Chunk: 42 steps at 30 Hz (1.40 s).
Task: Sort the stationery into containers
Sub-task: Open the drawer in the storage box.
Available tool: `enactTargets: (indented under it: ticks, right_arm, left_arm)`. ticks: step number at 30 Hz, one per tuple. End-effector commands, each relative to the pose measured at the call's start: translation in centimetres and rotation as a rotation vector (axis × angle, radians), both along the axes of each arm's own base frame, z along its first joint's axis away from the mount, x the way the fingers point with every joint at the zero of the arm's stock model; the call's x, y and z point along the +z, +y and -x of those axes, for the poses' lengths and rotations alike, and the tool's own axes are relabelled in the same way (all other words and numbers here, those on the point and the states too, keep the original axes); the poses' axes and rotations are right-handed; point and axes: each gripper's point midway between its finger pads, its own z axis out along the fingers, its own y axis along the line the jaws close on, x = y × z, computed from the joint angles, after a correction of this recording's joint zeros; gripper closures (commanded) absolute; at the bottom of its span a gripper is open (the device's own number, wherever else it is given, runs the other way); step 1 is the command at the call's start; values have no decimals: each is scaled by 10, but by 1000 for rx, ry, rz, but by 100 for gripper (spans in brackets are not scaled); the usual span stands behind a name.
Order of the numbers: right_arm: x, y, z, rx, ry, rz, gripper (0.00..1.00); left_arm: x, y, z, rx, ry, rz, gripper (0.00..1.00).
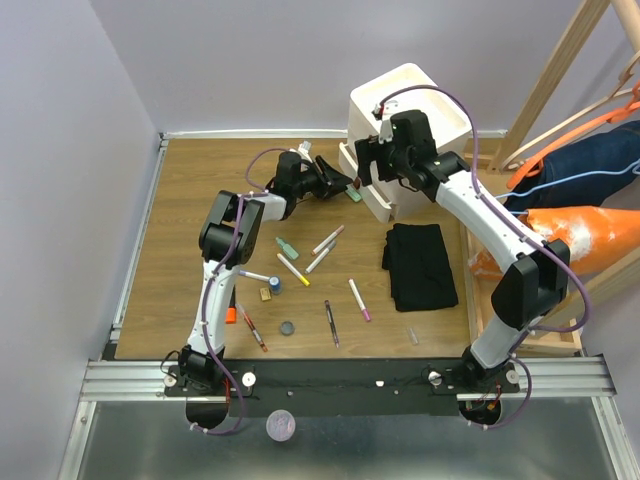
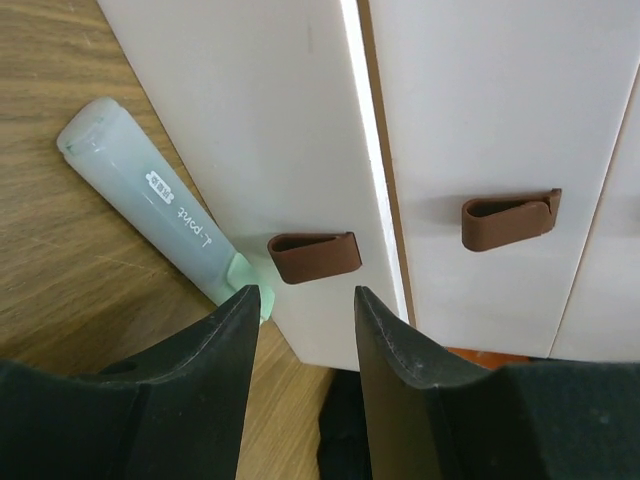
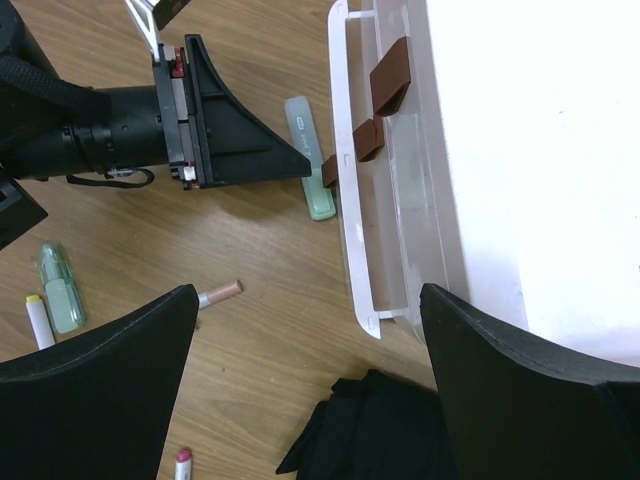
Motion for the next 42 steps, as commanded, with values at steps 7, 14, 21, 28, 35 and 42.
enactTargets:
  ticks: [7, 14, 21, 28, 35, 42]
  right_arm:
    - [18, -2, -9, -34, -32, -29, 0]
    - [26, 1, -14, -29, -47, -37, 0]
    - [24, 0, -13, -31, -42, -32, 0]
    - [24, 2, -15, -26, -43, -34, 0]
    - [22, 3, -17, -24, -41, -31, 0]
    - [20, 5, -18, -17, -39, -34, 0]
  left_arm:
    - [-13, -2, -12, 54, 64, 54, 50]
    - [-16, -11, -10, 46, 70, 69, 52]
    - [-3, -14, -9, 42, 70, 96, 55]
    - [-7, -15, -16, 57, 68, 89, 54]
    - [-17, -20, -14, 54, 87, 95, 54]
    - [-18, -21, -12, 53, 98, 108, 53]
